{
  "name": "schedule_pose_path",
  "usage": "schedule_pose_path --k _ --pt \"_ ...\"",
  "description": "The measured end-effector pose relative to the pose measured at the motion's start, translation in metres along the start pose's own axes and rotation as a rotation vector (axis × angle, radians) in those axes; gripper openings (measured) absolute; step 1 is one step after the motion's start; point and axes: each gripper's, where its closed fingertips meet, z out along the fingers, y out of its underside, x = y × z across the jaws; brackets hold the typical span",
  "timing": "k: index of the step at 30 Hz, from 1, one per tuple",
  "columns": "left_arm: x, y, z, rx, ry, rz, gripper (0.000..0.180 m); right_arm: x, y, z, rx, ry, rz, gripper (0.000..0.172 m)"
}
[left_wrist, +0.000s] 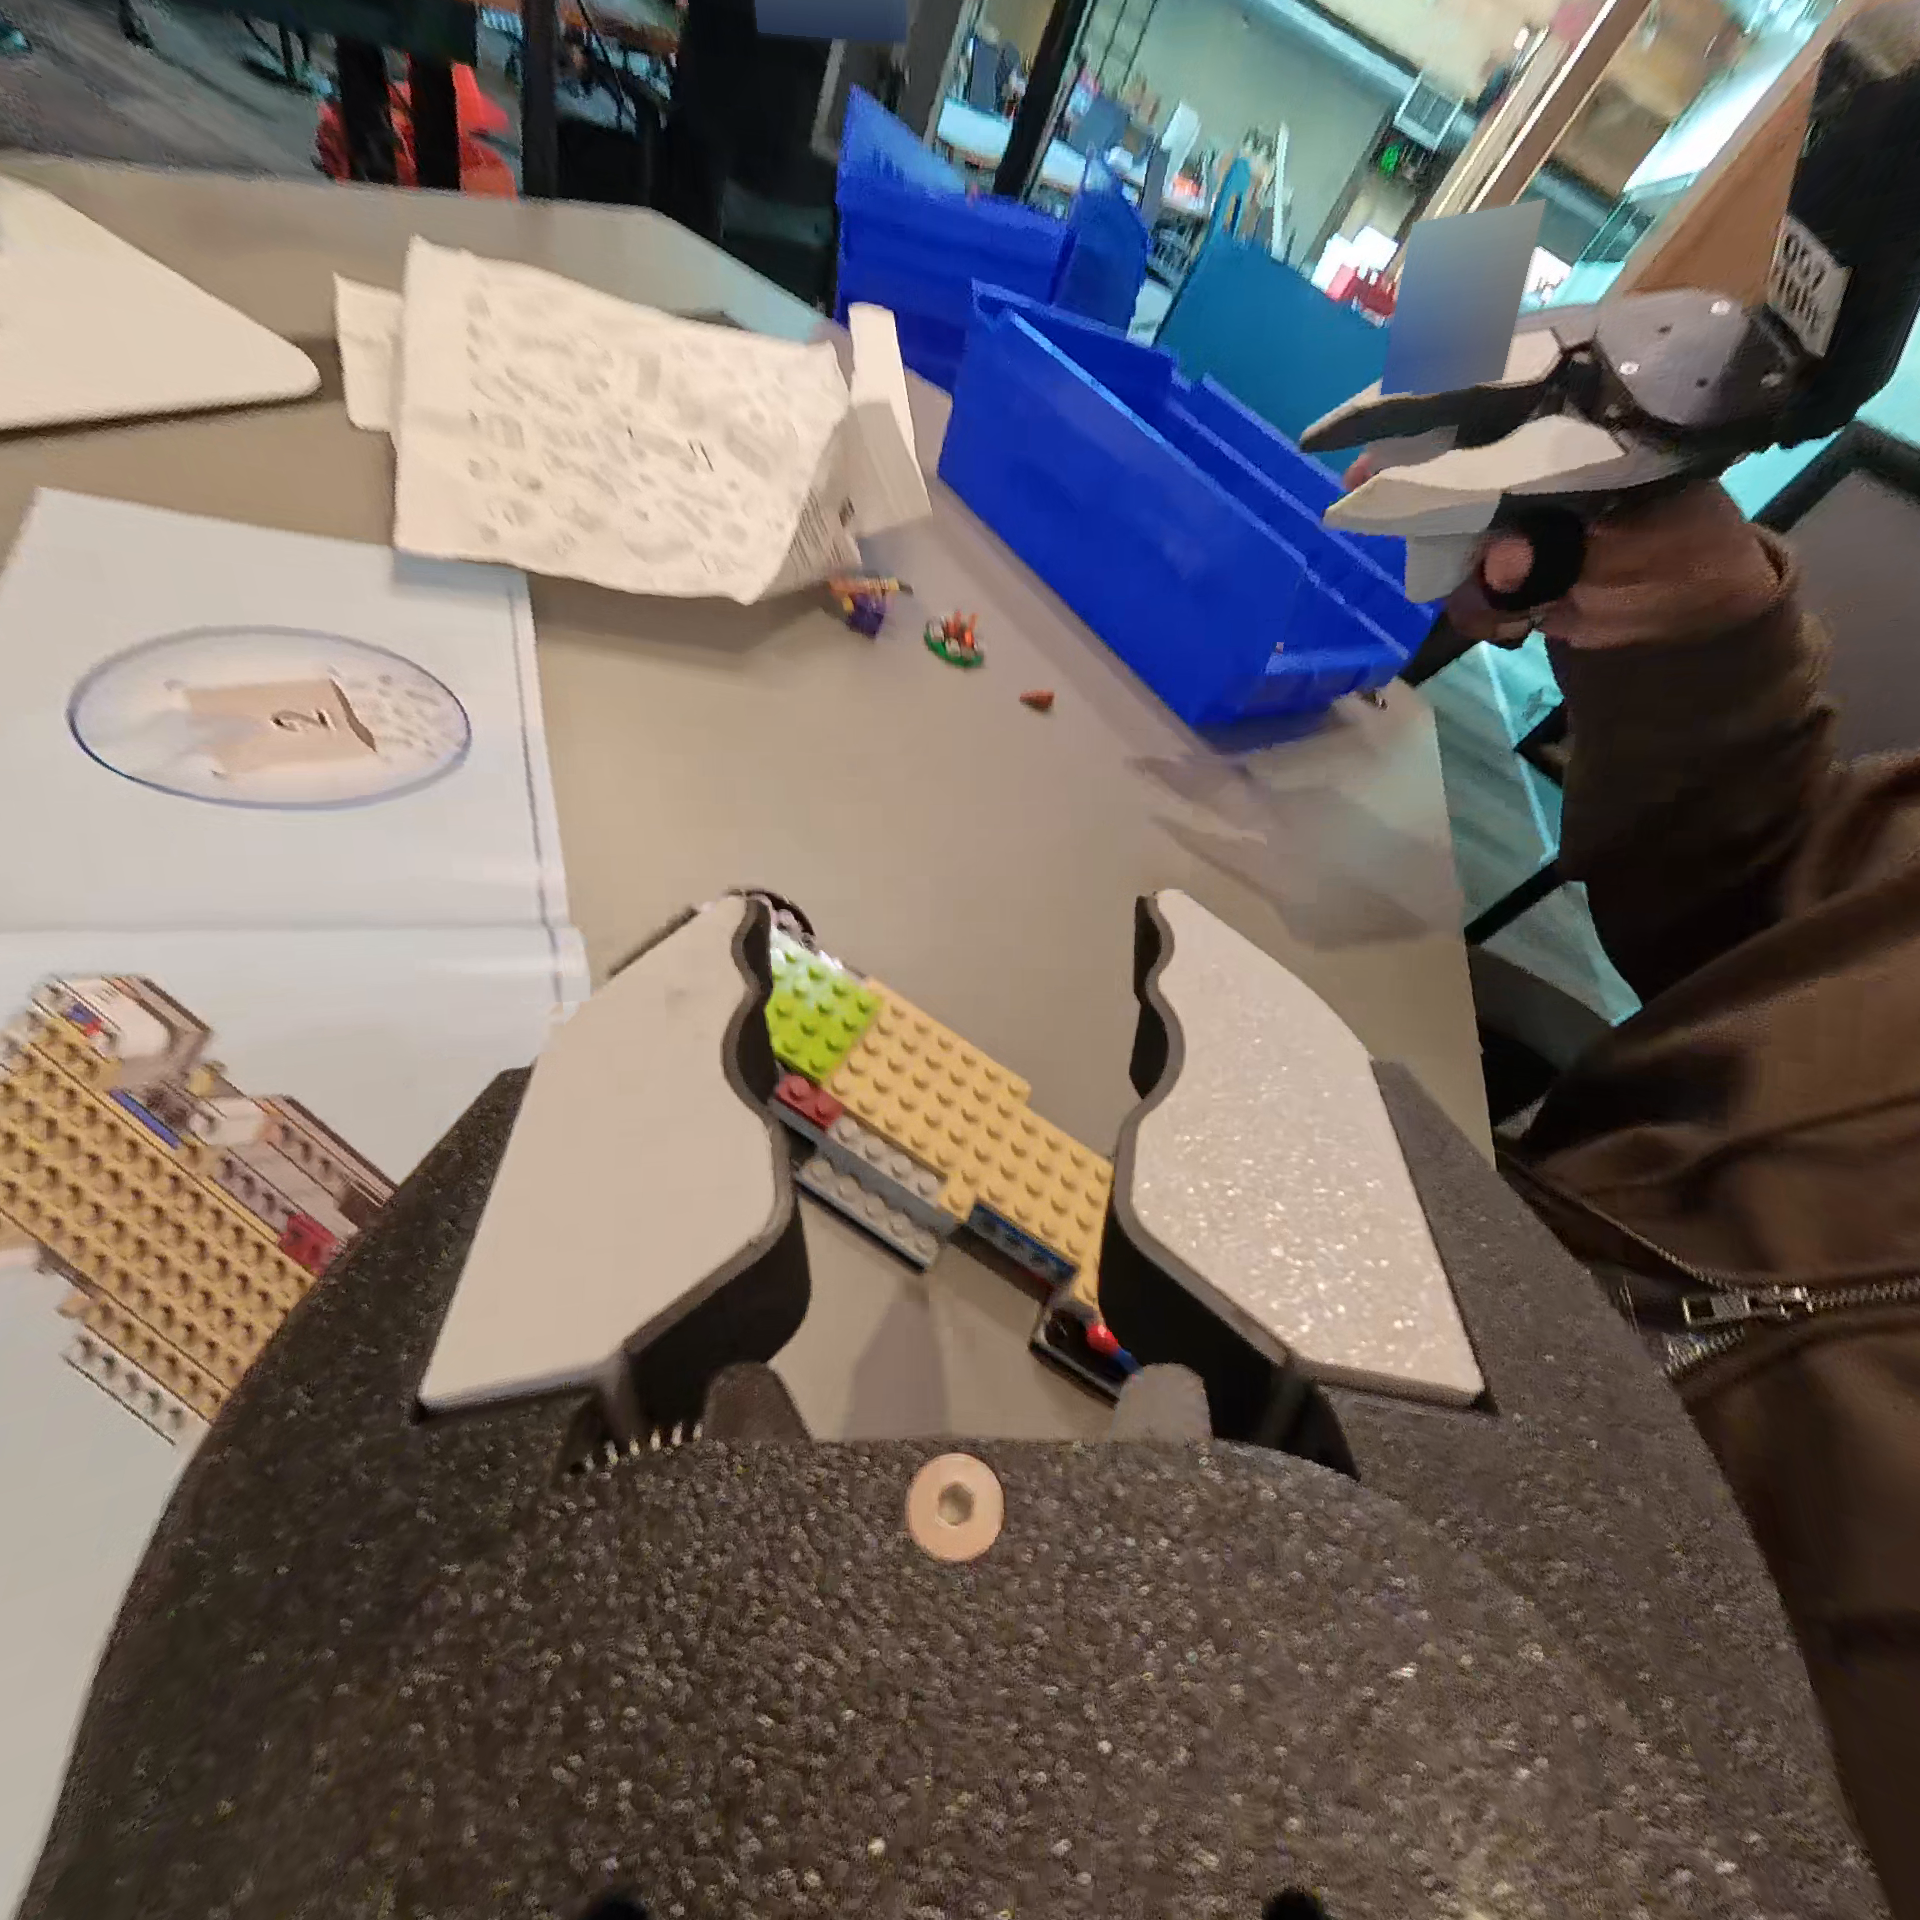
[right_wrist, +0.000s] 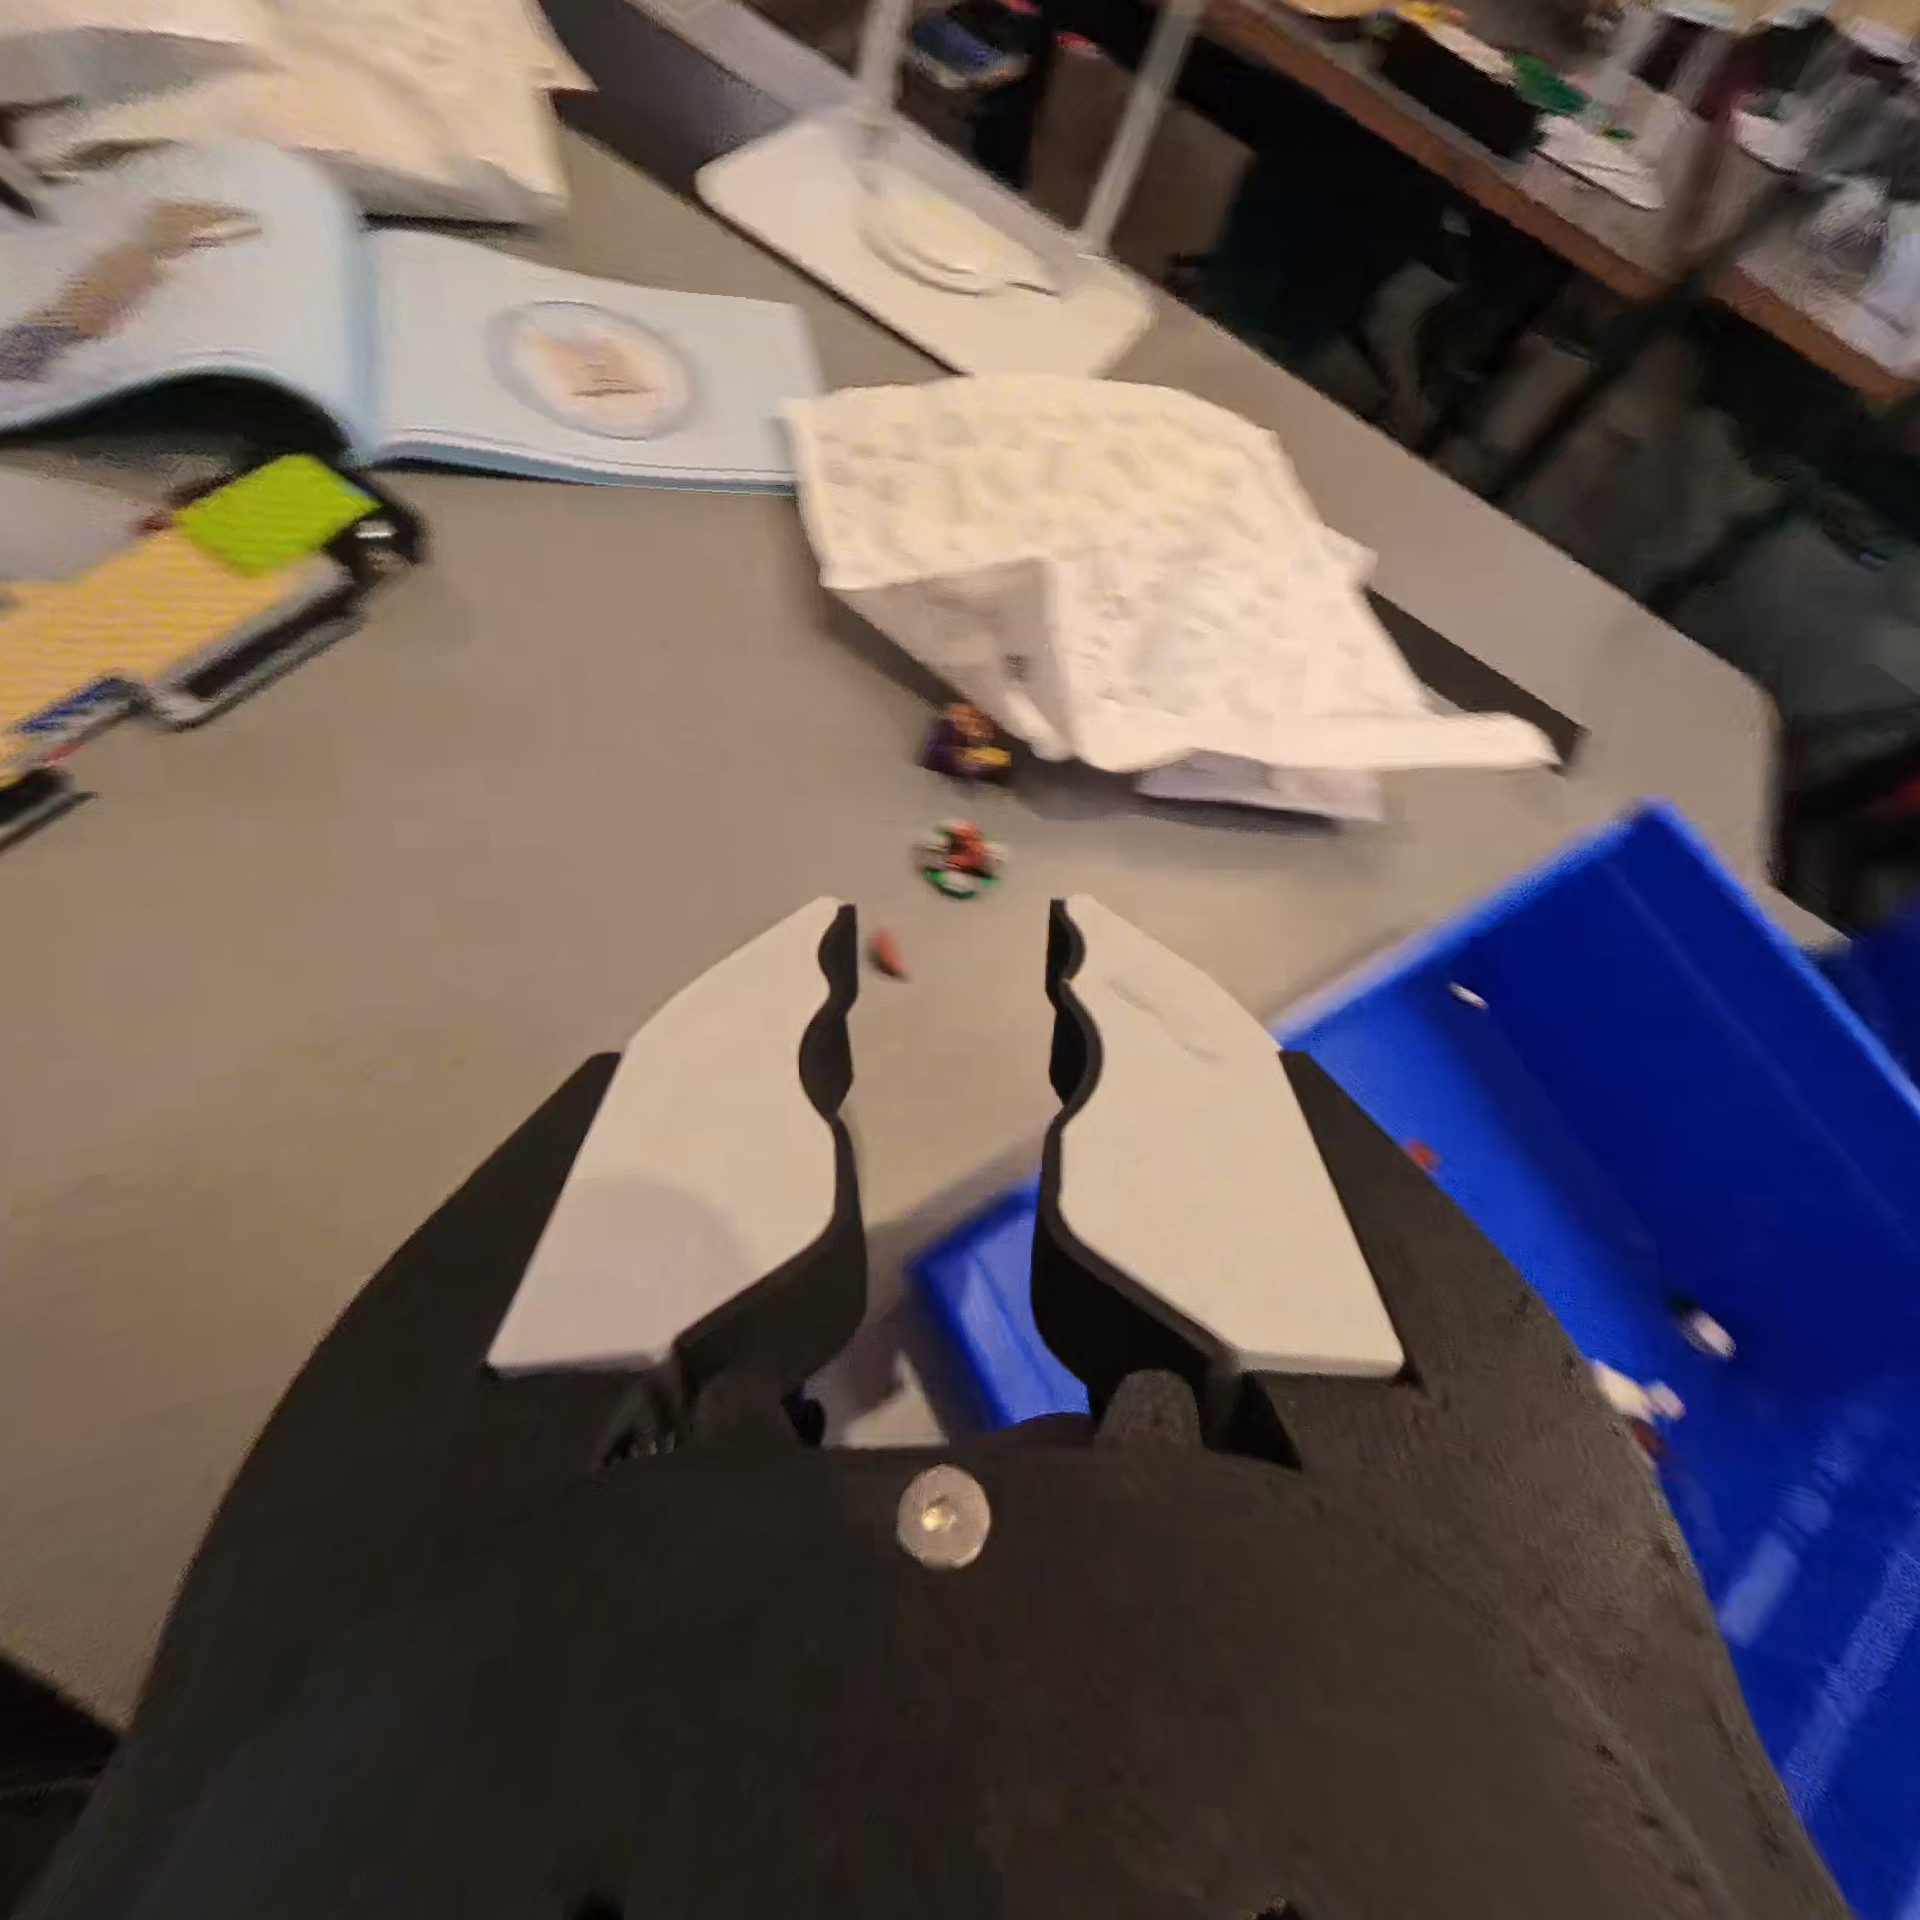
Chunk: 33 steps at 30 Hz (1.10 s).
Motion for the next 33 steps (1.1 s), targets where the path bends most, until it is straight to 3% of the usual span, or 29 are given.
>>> schedule_pose_path --k 6,12,20,26,30,33 --pt "0.025 0.052 0.000 -0.144 -0.018 -0.011 0.066 -0.157 0.003 0.059 -0.021 -0.513 -0.155 0.040" --pt "0.048 0.097 -0.002 -0.343 0.006 0.050 0.066 -0.237 0.013 0.089 -0.042 -0.763 -0.268 0.041" --pt "0.052 0.125 0.005 -0.533 0.013 0.189 0.060 -0.263 0.024 0.103 -0.096 -0.832 -0.386 0.048" --pt "0.046 0.122 0.013 -0.528 0.012 0.221 0.035 -0.264 0.021 0.108 -0.090 -0.854 -0.417 0.037" --pt "0.050 0.111 0.016 -0.481 0.038 0.243 0.035 -0.256 0.016 0.102 -0.054 -0.897 -0.367 0.036" --pt "0.055 0.094 0.018 -0.403 0.028 0.329 0.049 -0.247 0.004 0.093 -0.028 -0.968 -0.256 0.036"
